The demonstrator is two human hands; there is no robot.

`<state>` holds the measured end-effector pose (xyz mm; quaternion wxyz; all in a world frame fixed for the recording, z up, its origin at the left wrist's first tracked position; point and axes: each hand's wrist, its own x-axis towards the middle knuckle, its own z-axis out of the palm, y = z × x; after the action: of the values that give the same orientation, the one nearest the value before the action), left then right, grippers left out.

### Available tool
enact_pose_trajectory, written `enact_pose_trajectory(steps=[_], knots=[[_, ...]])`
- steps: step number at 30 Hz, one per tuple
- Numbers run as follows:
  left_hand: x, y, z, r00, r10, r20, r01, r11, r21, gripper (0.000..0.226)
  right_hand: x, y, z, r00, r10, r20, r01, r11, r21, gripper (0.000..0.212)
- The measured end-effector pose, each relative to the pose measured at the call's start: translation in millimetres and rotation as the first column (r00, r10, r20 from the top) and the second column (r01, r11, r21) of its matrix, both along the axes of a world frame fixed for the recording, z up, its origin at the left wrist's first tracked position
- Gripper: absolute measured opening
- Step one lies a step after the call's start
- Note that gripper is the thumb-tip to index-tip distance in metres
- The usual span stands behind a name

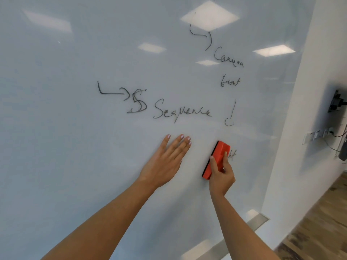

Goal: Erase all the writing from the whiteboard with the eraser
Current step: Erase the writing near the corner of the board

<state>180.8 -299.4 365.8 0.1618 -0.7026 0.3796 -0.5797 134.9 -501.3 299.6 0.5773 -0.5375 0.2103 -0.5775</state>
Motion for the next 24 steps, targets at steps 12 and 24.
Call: enact_pose_trajectory(steps=[12, 24], knots=[[0, 0, -1, 1.0, -0.002, -0.002, 0.002, 1.0, -0.007, 0.061, -1, -18, -7, 0.99, -0.065, -0.127, 0.072, 0.996, 0.057, 0.058], [-2, 0, 1, 1.0, 0.023, 0.0, -0.023, 1.0, 0.012, 0.061, 0, -59, 29, 0.98, -0.045, -0.195, 0.076, 0.986, 0.151, 0.057]])
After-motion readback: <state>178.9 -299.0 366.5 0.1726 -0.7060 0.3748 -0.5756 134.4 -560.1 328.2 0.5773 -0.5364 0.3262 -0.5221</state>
